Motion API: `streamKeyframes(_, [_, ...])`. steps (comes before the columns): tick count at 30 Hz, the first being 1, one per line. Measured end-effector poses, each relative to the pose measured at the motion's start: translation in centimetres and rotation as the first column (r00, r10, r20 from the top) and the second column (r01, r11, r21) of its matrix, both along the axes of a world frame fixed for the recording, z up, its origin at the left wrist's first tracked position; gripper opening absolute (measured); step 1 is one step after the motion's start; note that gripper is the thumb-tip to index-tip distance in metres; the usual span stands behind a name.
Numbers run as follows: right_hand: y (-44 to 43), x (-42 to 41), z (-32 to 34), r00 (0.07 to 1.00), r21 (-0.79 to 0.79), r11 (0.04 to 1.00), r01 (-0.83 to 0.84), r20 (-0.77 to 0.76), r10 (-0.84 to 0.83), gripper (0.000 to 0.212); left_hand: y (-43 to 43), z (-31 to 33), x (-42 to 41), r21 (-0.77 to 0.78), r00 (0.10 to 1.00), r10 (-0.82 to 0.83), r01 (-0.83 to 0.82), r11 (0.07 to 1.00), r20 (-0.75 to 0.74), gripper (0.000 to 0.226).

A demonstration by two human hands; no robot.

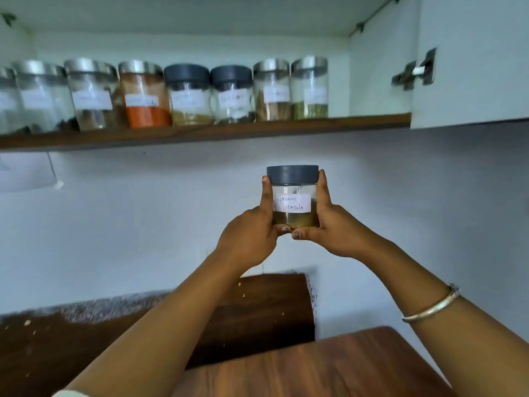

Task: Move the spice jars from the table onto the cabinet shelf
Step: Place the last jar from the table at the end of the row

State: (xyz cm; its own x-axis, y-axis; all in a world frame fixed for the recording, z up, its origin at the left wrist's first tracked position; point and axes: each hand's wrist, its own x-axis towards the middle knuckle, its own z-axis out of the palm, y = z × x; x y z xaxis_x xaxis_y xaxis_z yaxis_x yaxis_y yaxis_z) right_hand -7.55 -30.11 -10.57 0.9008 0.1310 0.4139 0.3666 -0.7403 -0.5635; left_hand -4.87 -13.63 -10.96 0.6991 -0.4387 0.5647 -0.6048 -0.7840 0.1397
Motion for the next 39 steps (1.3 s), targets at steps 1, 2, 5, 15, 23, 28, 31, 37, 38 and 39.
streamKeyframes(1, [-0.8,0.2,1.1,1.0,0.005,1.0,0.006,0.025,-0.006,0.112,-0.8,1.1,0.5,-0.004,1.0,0.001,-0.001,1.0,0.031,0.091])
streamKeyframes(2, [-1.6,0.4,2.3,0.999,0.01,1.0,0.01,0.05,-0.011,0.113,-1.5,2.3,0.9,-0.013,0.998,0.001,0.0,1.0,0.062,0.091])
streamKeyframes(5, [-3.8,1.1,5.4,0.99,0.016,0.999,0.029,0.141,-0.031,0.115,-3.8,5.5,1.9,-0.053,0.99,-0.018,0.025,0.998,0.142,0.091])
streamKeyframes(15, [-10.7,3.7,13.3,0.928,-0.07,0.989,0.127,0.36,-0.094,0.115,-11.1,13.4,4.6,-0.111,0.957,-0.056,0.091,0.99,0.285,0.093])
streamKeyframes(23, [-15.7,7.0,15.1,0.905,0.001,0.992,0.123,0.411,-0.112,0.113,-15.8,15.7,7.5,-0.124,0.962,-0.08,0.116,0.986,0.259,0.09])
streamKeyframes(28, [-17.3,9.4,14.9,0.923,0.033,0.998,0.061,0.379,-0.069,0.109,-17.3,15.2,9.5,-0.2,0.965,-0.091,0.143,0.969,0.248,0.083])
streamKeyframes(31, [-17.6,10.3,14.8,0.92,0.021,0.996,0.085,0.382,-0.086,0.101,-17.8,15.0,10.3,-0.25,0.955,-0.063,0.139,0.958,0.289,0.076])
streamKeyframes(37, [-17.4,11.8,14.7,0.896,-0.046,0.965,0.257,0.385,-0.221,0.069,-18.5,14.5,11.1,-0.296,0.934,0.028,0.085,0.951,0.355,0.041])
streamKeyframes(38, [-17.3,12.1,14.6,0.892,-0.056,0.961,0.271,0.39,-0.229,0.066,-18.6,14.4,11.1,-0.293,0.929,0.043,0.071,0.954,0.367,0.036])
streamKeyframes(39, [-17.3,12.3,14.6,0.886,-0.066,0.956,0.286,0.397,-0.238,0.064,-18.6,14.3,11.1,-0.291,0.923,0.055,0.064,0.955,0.382,0.035])
